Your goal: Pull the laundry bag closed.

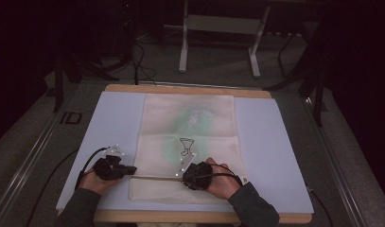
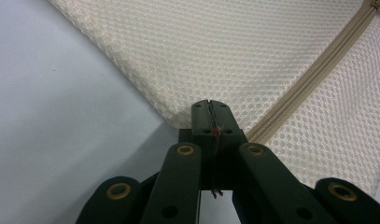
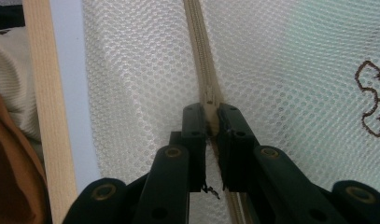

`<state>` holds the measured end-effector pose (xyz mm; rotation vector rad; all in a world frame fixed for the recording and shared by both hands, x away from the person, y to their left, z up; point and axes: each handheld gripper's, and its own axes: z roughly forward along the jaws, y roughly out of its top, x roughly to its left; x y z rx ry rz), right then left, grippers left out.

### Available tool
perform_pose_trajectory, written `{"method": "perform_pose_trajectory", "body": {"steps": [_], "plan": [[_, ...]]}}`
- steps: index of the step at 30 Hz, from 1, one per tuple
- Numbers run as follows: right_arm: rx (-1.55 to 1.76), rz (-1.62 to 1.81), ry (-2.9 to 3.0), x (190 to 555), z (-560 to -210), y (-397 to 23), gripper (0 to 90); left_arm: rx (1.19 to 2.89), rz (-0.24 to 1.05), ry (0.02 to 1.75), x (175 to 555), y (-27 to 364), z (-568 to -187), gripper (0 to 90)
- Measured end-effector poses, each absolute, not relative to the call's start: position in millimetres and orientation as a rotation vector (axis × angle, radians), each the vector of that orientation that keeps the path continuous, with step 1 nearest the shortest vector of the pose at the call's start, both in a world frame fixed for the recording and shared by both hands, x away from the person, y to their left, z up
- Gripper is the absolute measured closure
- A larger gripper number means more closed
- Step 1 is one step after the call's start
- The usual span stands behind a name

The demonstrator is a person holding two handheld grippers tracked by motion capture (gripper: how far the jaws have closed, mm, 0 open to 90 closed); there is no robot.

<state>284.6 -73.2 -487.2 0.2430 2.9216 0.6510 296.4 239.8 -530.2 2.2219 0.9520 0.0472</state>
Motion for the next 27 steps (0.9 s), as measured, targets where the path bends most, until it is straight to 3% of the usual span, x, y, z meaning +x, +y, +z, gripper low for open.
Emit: {"method": "perform_pose_trajectory", "body": {"steps": [27], "plan": [[0.267, 0.646, 2.925, 286, -484, -93, 82.3, 2.221, 0.048, 0.954, 296, 240, -530, 90.0]]}}
